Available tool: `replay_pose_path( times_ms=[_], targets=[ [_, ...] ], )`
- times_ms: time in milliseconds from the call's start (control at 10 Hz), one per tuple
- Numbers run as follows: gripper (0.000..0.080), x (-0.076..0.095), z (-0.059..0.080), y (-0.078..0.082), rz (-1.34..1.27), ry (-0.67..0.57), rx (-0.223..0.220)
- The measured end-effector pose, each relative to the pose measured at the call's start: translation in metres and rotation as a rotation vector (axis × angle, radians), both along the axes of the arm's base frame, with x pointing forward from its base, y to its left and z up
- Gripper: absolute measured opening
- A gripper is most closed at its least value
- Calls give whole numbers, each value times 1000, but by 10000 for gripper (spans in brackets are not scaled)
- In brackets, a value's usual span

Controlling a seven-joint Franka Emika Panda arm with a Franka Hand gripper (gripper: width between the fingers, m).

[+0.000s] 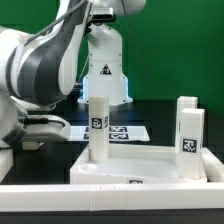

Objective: Assemble desk

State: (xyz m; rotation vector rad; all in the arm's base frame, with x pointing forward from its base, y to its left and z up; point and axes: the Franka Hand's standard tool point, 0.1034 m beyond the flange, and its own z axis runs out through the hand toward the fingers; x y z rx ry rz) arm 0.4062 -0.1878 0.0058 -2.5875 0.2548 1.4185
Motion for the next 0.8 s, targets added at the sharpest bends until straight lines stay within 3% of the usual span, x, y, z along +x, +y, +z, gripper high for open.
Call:
replay_pose_path(
  times_ms=[200,400,500,600,800],
  targets=[
    [287,2,3,1,-1,1,1],
    [287,26,46,9,1,-47,-9],
    [287,32,60,11,15,-84,-10],
    [287,28,53,4,40,-83,-21],
    [288,39,47,1,47,-190,-52]
  ],
)
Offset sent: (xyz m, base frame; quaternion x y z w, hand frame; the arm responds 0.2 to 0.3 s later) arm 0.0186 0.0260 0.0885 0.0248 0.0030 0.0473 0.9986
